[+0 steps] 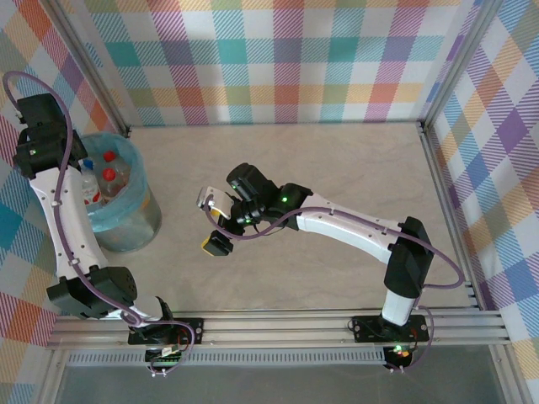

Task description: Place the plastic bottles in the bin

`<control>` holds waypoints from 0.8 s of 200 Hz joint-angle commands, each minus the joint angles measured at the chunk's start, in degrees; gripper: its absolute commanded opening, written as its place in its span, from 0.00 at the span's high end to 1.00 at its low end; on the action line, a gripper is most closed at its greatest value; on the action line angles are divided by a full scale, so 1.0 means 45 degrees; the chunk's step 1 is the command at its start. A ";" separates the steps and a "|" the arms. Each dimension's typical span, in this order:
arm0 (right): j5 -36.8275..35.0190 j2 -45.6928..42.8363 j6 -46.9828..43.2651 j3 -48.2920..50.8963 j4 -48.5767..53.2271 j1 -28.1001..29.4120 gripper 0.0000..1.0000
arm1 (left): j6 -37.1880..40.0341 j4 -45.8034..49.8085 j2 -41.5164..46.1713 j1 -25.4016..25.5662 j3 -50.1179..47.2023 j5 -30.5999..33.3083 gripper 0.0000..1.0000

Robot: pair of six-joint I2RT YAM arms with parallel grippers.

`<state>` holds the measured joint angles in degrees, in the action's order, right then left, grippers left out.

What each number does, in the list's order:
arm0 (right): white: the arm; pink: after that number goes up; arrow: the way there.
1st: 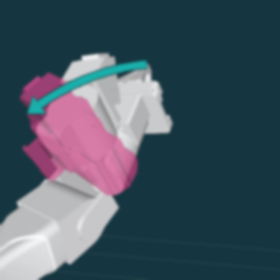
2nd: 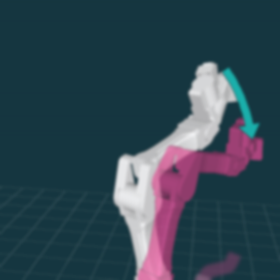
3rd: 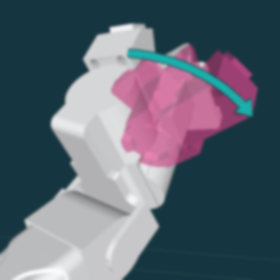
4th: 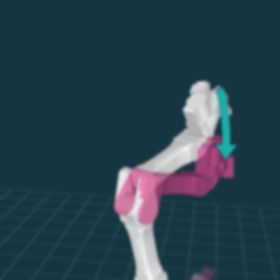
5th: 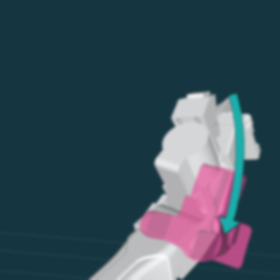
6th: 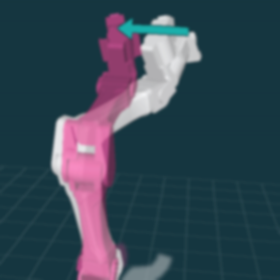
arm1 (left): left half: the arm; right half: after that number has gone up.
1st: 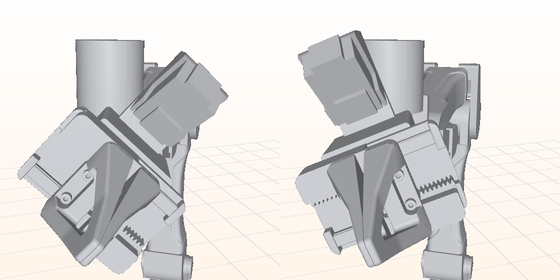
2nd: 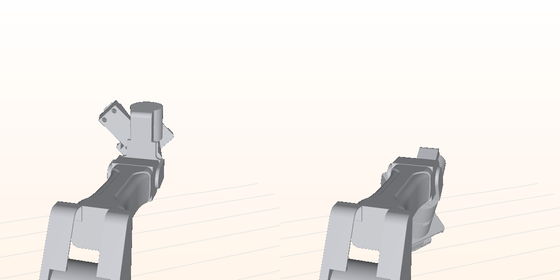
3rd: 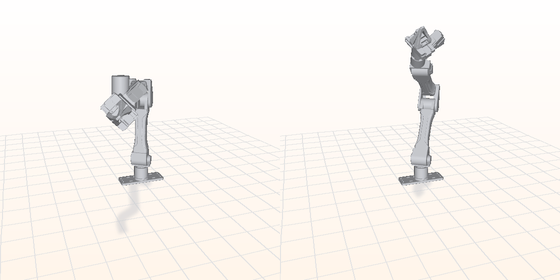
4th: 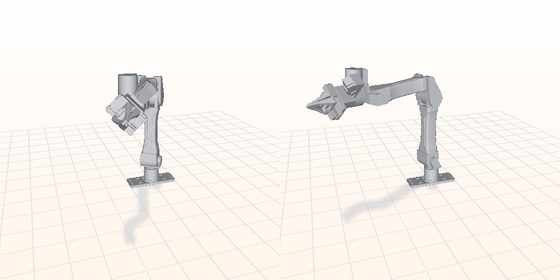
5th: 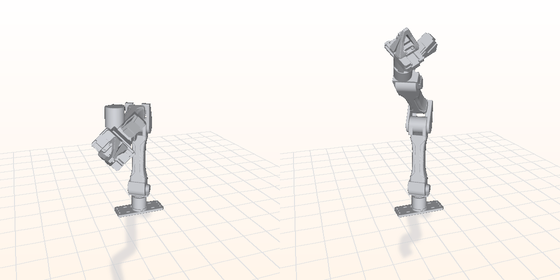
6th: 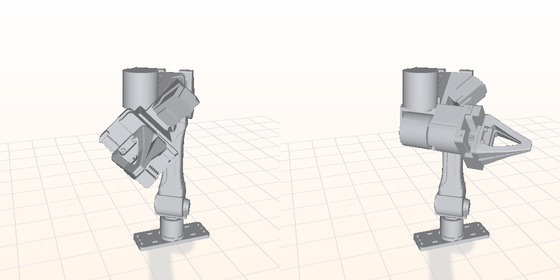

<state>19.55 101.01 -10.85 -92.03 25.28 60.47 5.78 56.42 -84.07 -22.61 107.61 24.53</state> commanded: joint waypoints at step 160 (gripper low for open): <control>0.0401 0.0404 0.0656 -0.0449 0.0447 0.0120 0.00 | -0.0484 -0.0897 -0.1760 0.0203 -0.2362 0.0384 0.73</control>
<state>20.05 102.30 -8.54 -92.27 25.87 60.49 3.73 45.63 -85.21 -21.78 97.93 25.08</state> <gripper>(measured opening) 0.998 0.263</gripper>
